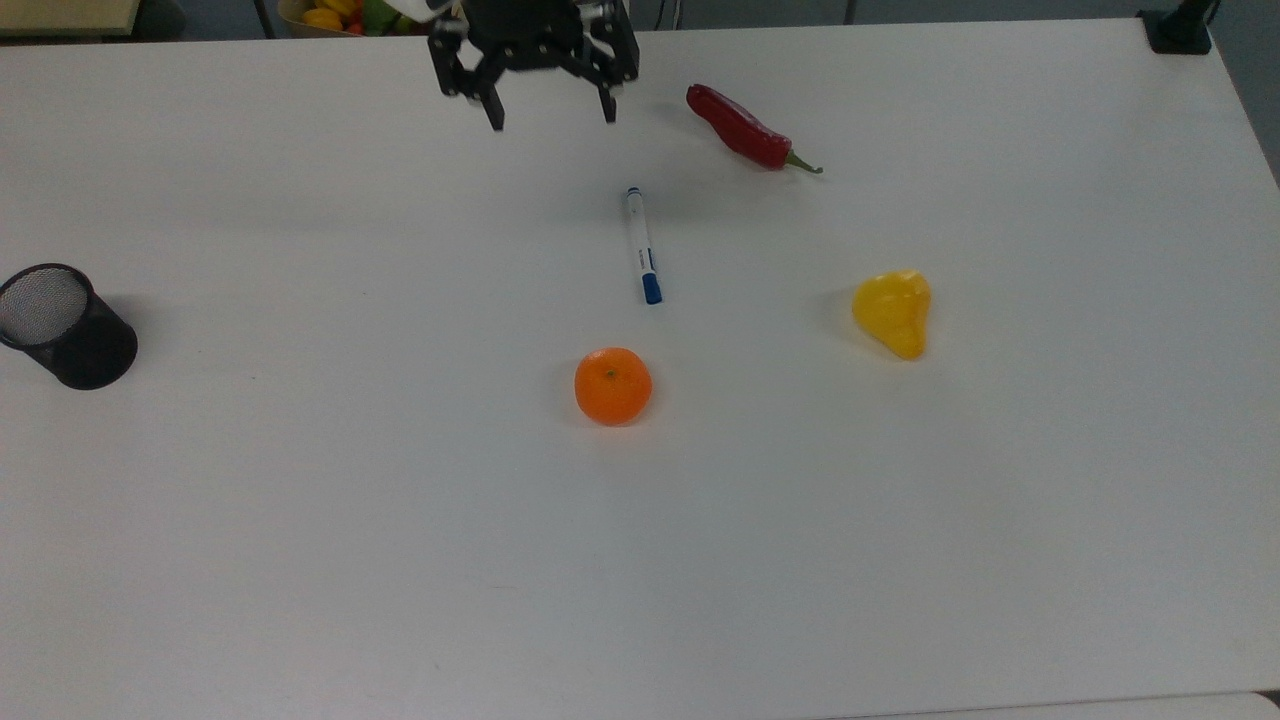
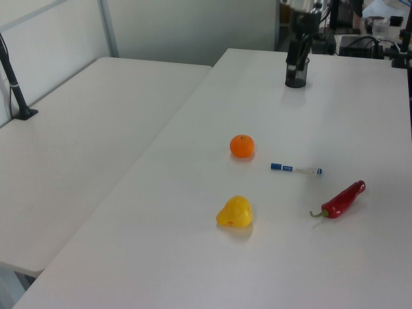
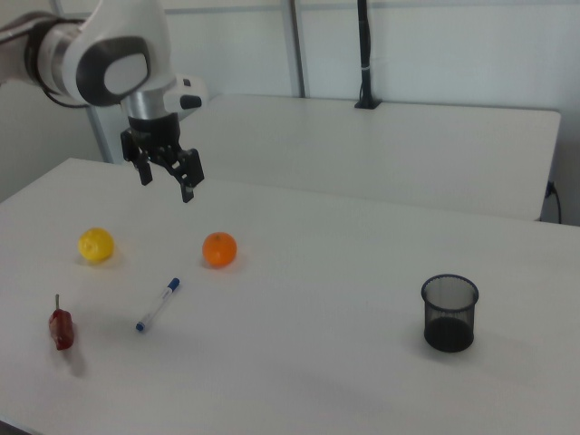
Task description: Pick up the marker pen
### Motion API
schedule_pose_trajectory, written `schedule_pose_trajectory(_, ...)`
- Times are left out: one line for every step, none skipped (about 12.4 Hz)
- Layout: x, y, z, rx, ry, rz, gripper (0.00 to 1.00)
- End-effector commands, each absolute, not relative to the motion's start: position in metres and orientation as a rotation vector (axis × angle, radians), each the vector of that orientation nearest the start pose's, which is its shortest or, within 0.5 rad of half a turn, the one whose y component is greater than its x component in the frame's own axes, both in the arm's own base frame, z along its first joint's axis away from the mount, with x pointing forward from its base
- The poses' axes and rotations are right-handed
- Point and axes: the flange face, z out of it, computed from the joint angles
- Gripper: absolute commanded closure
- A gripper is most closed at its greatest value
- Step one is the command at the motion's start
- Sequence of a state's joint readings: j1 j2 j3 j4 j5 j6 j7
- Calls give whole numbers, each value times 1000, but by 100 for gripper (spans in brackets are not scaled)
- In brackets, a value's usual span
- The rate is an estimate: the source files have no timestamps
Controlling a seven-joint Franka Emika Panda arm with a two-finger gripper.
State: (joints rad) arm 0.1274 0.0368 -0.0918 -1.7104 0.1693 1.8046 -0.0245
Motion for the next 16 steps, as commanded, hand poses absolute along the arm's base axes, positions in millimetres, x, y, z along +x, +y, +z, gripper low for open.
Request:
schedule_pose_trajectory(545, 2, 618, -2987, 46, 23, 0)
schedule_pose_trajectory(531, -4, 633, -2982, 55, 44, 0)
schedule_pose_trajectory(524, -6, 641, -2981, 58, 35, 0)
schedule_pose_trajectory(516, -4, 648, -2979, 46, 42, 0)
schedule_pose_trajectory(513, 4, 648, -2984, 24, 71, 0)
schedule_pose_trajectory(511, 10, 651, -2989, 8, 59, 0)
schedule_pose_trajectory(512, 14, 651, -2994, -4, 46, 0)
schedule_pose_trajectory(515, 17, 652, -3001, -17, 12, 0)
schedule_pose_trajectory(518, 16, 653, -3021, -23, -32, 0)
schedule_pose_trajectory(524, 15, 652, -3025, -24, -74, 0)
schedule_pose_trajectory(529, 15, 649, -3024, -25, -119, 0)
schedule_pose_trajectory(533, 15, 645, -3023, -41, -157, 0)
schedule_pose_trajectory(534, 18, 641, -3021, -66, -167, 0)
schedule_pose_trajectory(536, 19, 635, -3030, -102, -160, 0)
schedule_pose_trajectory(539, 18, 632, -3046, -164, -169, 0)
schedule_pose_trajectory(543, 19, 629, -3050, -176, -181, 0)
